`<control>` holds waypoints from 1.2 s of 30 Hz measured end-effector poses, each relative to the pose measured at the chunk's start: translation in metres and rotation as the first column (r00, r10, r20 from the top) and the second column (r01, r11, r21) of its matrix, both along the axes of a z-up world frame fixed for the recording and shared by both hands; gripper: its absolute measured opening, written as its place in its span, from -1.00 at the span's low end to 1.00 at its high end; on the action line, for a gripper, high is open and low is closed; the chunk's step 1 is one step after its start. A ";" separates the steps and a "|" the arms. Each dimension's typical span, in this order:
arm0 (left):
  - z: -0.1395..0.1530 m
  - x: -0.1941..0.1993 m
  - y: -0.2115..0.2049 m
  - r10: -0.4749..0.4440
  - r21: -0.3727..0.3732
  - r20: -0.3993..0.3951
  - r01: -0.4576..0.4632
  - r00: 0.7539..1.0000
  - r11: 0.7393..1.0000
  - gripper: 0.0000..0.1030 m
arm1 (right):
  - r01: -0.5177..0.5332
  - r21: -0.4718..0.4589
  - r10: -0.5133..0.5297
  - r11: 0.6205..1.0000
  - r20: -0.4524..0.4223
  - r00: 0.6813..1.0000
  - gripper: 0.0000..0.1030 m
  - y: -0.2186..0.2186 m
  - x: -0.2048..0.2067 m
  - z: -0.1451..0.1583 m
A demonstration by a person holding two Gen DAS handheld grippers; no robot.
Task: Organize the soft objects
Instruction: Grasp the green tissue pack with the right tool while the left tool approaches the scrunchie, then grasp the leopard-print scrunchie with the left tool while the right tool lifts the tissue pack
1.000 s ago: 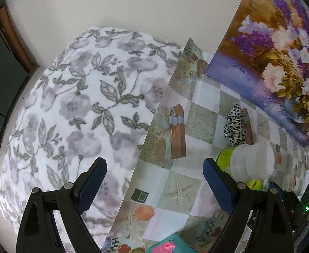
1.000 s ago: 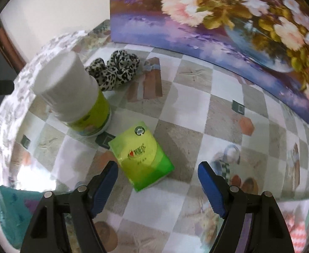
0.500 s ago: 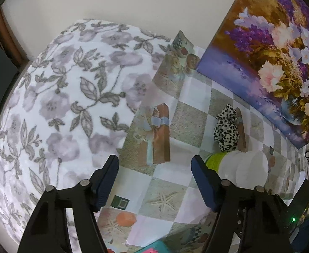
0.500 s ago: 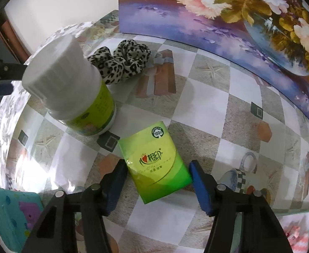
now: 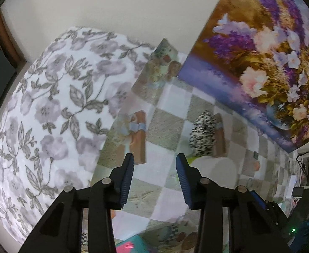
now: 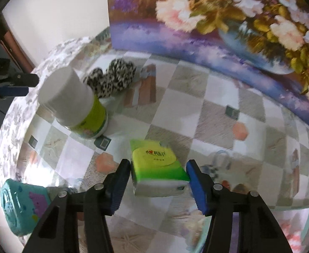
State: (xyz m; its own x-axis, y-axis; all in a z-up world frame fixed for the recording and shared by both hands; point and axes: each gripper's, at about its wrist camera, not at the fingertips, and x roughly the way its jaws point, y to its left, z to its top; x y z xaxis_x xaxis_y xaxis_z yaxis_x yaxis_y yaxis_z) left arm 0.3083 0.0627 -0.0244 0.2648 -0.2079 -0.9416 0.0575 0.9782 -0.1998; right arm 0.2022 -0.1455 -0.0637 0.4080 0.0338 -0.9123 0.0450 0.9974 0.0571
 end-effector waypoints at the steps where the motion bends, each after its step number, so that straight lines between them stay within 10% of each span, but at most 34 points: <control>1: 0.005 0.000 -0.007 -0.005 0.006 0.007 0.005 1.000 1.000 -0.17 | 0.003 0.000 -0.003 1.000 0.007 1.000 0.11 -0.002 -0.002 0.004; 18: 0.047 -0.008 -0.103 -0.085 0.072 0.049 0.081 0.995 0.994 -0.17 | 0.023 0.065 -0.026 0.998 0.046 0.999 0.00 -0.056 -0.021 0.020; 36: -0.036 0.030 -0.163 -0.132 0.359 -0.091 0.156 0.987 0.920 -0.17 | -0.101 0.045 0.099 0.994 0.043 0.994 -0.01 -0.037 0.000 -0.014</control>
